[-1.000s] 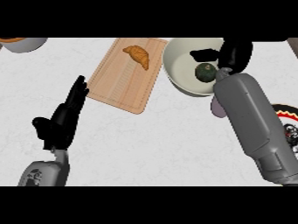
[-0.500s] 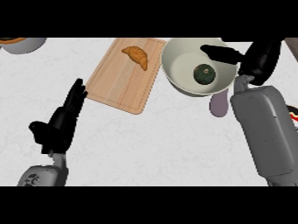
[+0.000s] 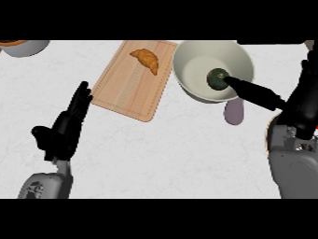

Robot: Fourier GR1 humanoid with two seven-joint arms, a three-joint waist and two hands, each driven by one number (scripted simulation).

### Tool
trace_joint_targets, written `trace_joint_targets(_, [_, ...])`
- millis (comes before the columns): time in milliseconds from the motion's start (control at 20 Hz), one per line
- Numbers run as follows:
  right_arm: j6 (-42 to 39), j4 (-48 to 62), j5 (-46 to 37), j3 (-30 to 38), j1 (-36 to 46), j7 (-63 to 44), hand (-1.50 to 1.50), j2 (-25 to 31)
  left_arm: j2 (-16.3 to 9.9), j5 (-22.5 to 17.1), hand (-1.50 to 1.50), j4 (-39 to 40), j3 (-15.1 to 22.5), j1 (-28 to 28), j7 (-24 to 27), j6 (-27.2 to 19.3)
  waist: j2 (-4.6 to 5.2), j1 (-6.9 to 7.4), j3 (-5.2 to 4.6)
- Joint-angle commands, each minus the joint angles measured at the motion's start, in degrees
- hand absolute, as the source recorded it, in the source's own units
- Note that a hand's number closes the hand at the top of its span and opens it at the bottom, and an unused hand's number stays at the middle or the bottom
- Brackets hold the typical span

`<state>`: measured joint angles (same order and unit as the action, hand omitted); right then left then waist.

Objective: Pick the squash from the plate and place it in the bowl

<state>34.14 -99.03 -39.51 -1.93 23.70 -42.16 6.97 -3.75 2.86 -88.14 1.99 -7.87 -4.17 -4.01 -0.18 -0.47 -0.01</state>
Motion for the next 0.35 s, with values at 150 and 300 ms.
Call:
trace_joint_targets(150, [-3.7, -12.1, 1.6, -2.5, -10.7, 1.2, -1.50, -0.7, 2.0, 1.7, 0.00, -0.7, 1.7, -1.3, -3.3, -1.3, 0.07, 0.17, 0.01])
trace_joint_targets(300, [-2.2, -7.1, 5.1, -1.5, -12.6, 8.1, -1.50, -1.6, 0.9, 0.5, 0.00, -6.6, 1.2, 2.9, -4.1, 0.0, 0.13, 0.55, 0.02])
